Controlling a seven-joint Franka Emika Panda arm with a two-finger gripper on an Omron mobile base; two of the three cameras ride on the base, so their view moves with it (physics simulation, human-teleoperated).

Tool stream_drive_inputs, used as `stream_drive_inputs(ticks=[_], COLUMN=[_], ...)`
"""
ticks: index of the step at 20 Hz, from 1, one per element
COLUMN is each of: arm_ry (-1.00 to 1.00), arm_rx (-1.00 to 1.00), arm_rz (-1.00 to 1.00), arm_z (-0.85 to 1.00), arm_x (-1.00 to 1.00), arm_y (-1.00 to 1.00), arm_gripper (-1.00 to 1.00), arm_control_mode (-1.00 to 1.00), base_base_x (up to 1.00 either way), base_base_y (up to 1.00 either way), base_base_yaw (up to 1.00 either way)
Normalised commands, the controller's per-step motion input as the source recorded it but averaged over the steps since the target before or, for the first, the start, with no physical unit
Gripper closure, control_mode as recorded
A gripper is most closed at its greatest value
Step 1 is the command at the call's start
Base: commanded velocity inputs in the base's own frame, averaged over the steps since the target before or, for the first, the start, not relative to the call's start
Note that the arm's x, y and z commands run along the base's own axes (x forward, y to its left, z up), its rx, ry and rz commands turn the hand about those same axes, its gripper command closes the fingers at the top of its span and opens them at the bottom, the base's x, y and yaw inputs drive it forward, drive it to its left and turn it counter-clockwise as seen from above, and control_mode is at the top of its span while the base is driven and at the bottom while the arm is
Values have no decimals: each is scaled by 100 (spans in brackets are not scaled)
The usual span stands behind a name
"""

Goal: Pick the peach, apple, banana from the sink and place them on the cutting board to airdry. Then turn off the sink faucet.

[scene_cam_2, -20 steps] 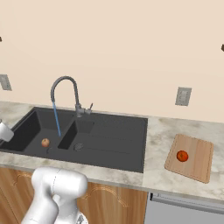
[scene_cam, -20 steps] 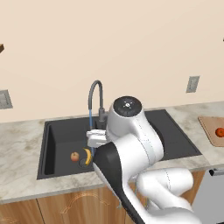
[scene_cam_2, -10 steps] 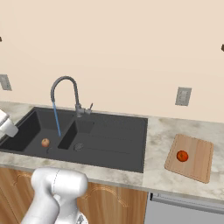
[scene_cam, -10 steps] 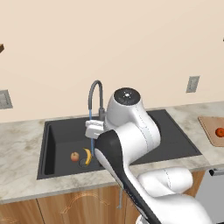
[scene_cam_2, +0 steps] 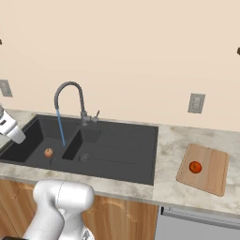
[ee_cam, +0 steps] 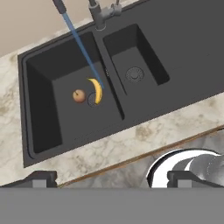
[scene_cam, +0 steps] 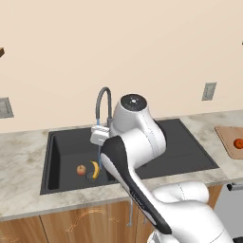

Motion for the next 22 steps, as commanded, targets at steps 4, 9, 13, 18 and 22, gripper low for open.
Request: stream_drive_inputs(ticks=[4, 9, 13, 18, 22], arm_ry=[1, 3, 2, 3, 4], arm_rx=[4, 2, 0, 2, 2], arm_rz=[-4, -7, -12, -5, -2], arm_z=[-18, -29, -27, -14, -16], arm_x=[33, 26, 23, 17, 35], arm_y=[8, 11, 20, 6, 0], arm_gripper=[-100, -100, -100, -100, -100], arm_control_mode=[-100, -100, -100, -100, -100], base_base_x=[0, 0, 0, 0, 0], base_base_y=[0, 0, 0, 0, 0], base_base_yaw=[0, 0, 0, 0, 0])
